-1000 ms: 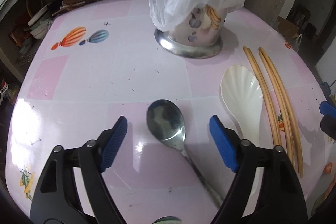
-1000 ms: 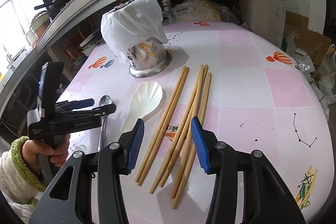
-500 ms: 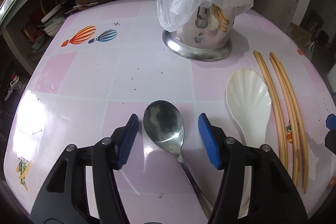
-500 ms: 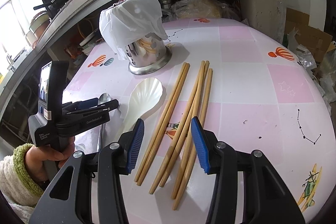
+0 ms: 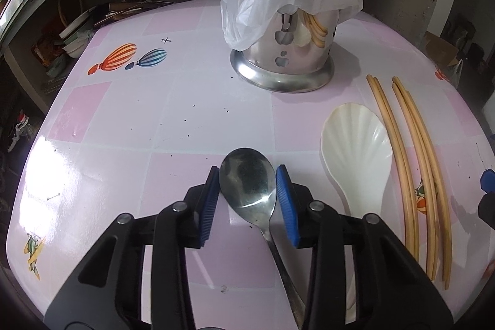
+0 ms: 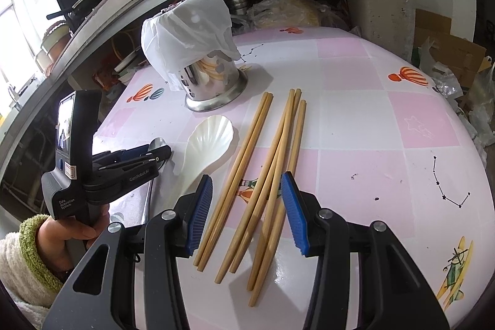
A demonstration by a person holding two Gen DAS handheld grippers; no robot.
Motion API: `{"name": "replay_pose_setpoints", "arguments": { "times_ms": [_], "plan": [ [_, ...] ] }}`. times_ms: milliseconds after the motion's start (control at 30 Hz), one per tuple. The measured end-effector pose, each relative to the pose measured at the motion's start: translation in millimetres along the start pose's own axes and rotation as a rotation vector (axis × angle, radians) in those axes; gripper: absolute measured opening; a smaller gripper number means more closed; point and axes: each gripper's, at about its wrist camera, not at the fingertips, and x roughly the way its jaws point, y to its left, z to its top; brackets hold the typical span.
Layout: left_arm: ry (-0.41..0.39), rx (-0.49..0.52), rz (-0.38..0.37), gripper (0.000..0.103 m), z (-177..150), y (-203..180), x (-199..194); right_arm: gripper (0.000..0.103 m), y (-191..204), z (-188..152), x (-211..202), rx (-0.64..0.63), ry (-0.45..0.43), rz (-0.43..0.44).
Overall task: Organize utensils
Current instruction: 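Lift the steel spoon off the table with the left tool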
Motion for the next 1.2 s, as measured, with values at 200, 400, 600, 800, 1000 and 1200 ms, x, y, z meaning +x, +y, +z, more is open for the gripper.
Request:
{"name": "replay_pose_setpoints", "arguments": {
  "times_ms": [200,400,600,800,1000,1200],
  "plan": [
    [0.007,-0.010,-0.018,0.035,1.4,4.9,-0.1,0.046,-0.8,-0.1,-2.3,0.003,-0.002,-0.002],
    [-0.021,-0.024,-0.033,0.035,3.8,16.4,-10.4,0.046,-2.8,0.4,-3.2,0.007,-0.003,0.003],
    [-0.104,-0.026,-0.038,0.035,7.4,30.8,-37.6,0.046,-3.5,1.0,-4.6,0.010,-0.006,0.008],
    [-0.195,-0.027,-0.046,0.035,10.4,41.8,-65.5,0.046,-2.5,0.6,-4.8,0.010,-0.007,0.013],
    [-0.242,-0.035,-0.044,0.035,11.4,49.5,-83.0,0.046,2.0,0.7,-5.8,0.003,-0.008,0.015],
    [-0.272,-0.041,-0.058,0.035,10.9,55.6,-93.2,0.046,4.7,0.6,-7.3,-0.002,-0.011,0.017]
  ]
}}
